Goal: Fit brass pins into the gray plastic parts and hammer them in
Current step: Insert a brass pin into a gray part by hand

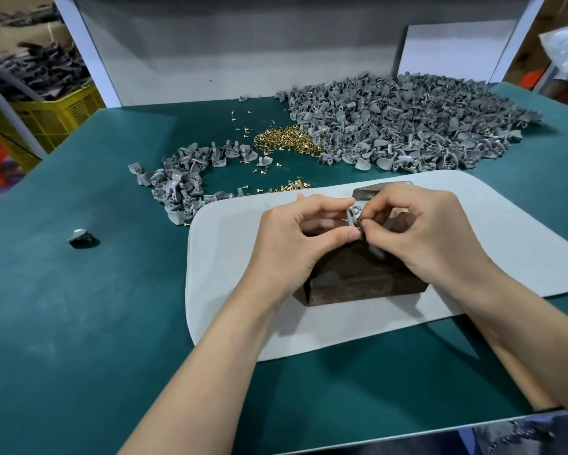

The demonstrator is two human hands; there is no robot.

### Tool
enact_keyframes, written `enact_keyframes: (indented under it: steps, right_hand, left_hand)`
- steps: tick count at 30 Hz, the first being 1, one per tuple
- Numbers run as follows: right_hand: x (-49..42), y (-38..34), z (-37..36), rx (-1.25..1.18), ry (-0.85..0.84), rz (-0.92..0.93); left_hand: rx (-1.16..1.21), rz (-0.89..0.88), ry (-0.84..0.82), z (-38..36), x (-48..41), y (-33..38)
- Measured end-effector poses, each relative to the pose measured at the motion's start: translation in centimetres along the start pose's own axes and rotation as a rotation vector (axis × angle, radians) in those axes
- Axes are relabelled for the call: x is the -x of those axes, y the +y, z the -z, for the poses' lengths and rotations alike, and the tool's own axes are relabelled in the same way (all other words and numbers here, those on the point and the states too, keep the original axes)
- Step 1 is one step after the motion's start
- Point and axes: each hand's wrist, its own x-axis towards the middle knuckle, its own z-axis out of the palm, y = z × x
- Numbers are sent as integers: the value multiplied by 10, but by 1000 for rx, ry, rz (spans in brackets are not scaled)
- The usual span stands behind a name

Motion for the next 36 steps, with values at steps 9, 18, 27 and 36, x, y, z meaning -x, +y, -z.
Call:
enact_keyframes:
  steps: [9,18,27,36]
  right_hand:
    - [0,-2,4,259,4,165]
    - [4,1,2,-109,13,-73]
    - [5,4,-1,-167,-7,-117]
    - [6,5,1,-82,15,-77]
  left_hand:
    - [-38,-22,-9,0,0,0]
    - [-19,-38,-23,-2,2,0]
    - [-81,-59,-30,-2,2,0]
    - [-136,-88,-53,-2,2,1]
